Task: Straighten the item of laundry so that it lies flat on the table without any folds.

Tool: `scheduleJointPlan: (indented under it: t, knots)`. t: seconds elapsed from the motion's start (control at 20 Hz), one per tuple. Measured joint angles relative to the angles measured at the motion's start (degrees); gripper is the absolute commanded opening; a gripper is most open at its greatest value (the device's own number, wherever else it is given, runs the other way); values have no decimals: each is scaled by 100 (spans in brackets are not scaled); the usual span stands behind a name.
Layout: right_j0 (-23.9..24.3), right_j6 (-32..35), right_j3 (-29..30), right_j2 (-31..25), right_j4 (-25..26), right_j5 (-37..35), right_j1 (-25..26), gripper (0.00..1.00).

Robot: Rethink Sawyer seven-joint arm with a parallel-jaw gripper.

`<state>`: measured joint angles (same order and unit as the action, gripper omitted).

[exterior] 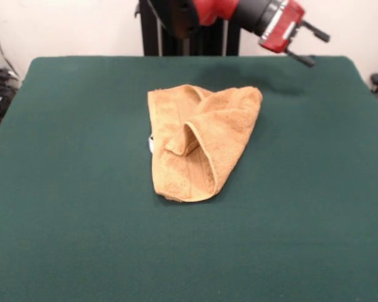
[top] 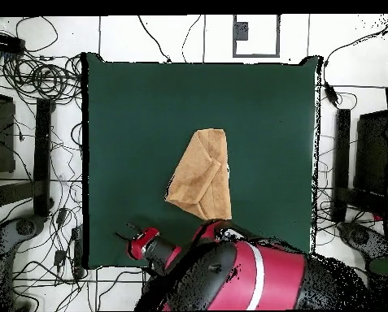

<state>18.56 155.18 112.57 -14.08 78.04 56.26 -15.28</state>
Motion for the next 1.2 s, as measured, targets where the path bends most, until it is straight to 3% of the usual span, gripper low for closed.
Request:
scheduleJointPlan:
  t: [0.25, 0.4, 0.65, 0.95, 1.2]
  knots:
    - [-243, 171, 131, 273, -824, 0, -1, 100]
    - [-477, 68, 342, 772, -1211, 0, -212, 100]
    - [-490, 68, 476, 1340, -775, -1, -568, 100]
    - [-294, 68, 474, 1917, 218, -57, -860, 100]
    - [-126, 65, 473, 2191, 190, -147, -947, 100]
